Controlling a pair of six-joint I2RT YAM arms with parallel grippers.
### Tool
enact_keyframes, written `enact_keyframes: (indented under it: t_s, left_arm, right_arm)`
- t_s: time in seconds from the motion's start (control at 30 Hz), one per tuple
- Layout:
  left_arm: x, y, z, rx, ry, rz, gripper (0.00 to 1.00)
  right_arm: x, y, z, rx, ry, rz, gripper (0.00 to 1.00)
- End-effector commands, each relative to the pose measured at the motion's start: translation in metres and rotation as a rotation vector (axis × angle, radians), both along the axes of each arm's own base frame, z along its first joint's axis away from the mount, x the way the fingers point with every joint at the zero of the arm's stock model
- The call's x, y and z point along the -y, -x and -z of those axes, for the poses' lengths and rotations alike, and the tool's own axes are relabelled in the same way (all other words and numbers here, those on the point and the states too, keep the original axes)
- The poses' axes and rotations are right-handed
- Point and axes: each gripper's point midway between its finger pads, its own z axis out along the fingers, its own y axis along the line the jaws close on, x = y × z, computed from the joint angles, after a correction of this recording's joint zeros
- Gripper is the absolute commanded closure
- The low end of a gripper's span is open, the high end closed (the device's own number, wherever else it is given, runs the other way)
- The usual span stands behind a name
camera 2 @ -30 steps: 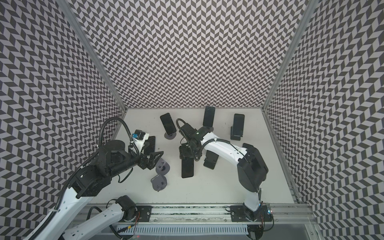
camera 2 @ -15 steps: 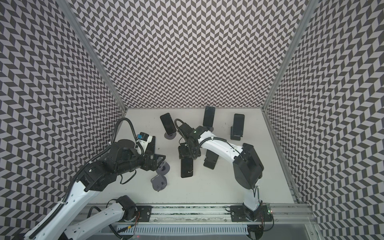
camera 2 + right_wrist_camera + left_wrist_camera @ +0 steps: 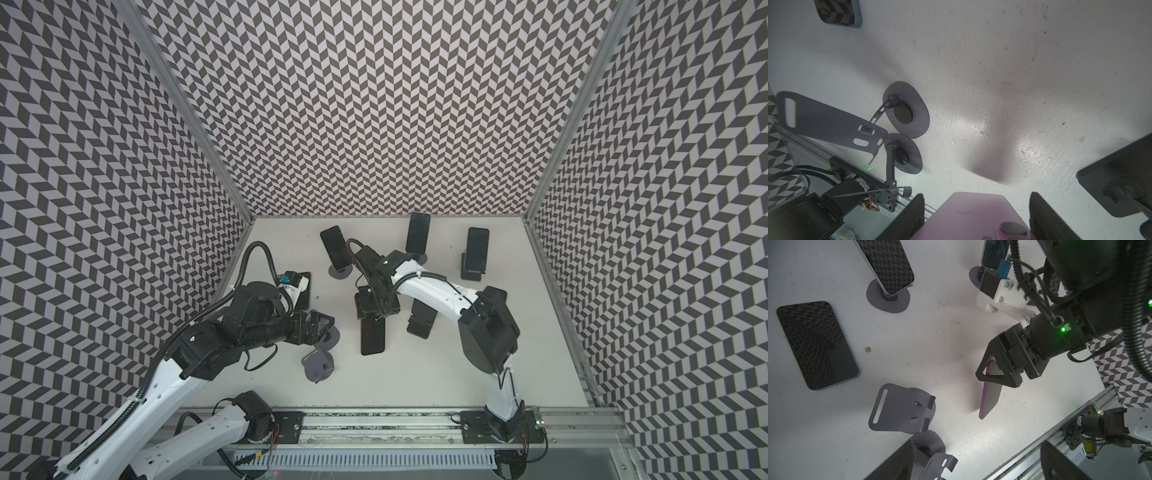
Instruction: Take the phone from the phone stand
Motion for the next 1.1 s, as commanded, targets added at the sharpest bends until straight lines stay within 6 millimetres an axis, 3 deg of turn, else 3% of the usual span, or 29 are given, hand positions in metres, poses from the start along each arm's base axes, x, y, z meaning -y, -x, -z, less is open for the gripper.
enact_keyframes:
  t_s: [0.0,0.5,1.07]
  left_arm:
    - [-0.001,0.006,0.009,-0.047,-0.009,-0.002,0.06]
    - [-0.002,0.007,0.027,-0.081,-0.042,0.008,0.05]
    - [-0.008,0.002,0.031,-0.079,-0.069,0.0,0.05]
  right_arm:
    - [-0.007,0.001,-0.004,-0.012,-0.017,-0.025,0.97]
    - [-0.006,0.0,0.011,-0.053,0.001,-0.044,0.97]
    - [0.002,-0.001,0.023,-0.113,0.063,-0.048,0.98]
